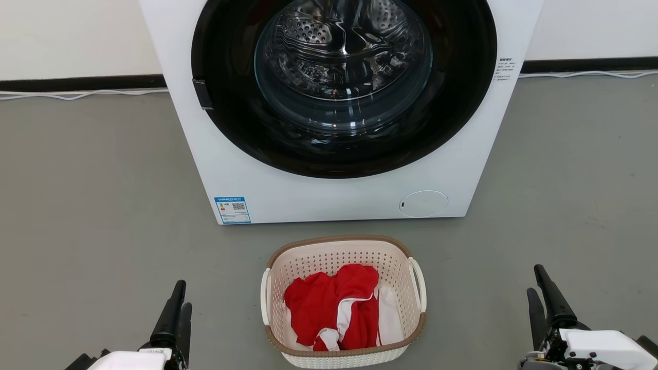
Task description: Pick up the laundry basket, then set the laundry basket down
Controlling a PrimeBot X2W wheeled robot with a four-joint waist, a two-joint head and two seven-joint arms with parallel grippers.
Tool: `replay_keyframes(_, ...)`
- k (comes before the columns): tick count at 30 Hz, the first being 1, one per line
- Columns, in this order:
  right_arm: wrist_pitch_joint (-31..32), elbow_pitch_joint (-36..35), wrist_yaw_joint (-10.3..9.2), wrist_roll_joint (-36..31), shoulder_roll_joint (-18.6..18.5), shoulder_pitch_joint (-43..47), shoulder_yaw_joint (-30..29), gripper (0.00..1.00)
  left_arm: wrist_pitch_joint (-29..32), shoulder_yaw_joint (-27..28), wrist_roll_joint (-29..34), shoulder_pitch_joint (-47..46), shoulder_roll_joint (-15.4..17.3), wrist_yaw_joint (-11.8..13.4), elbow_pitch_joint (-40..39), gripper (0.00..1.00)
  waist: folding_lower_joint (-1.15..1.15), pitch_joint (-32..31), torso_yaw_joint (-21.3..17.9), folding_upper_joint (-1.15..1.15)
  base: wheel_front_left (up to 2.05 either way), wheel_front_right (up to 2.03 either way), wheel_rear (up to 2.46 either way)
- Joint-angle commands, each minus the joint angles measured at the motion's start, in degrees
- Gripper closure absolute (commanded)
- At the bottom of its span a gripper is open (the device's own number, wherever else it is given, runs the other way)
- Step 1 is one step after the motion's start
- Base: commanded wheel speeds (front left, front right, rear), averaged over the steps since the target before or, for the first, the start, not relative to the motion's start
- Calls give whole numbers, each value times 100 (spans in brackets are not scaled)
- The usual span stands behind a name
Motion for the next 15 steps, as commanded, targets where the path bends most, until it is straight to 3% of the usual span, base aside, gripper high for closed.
replay_keyframes(1,-70,-205,11,-92,-47,-118,35,0,-37,3,76,-155,40,-17,-166,0,-2,0,-1,-1,0,0,0)
replay_keyframes(15,-322,-379,16,-1556,-54,-105,46,0,-289,-52,1070,-143,50,94,-257,0,-2,4,-5,-1,0,0,0)
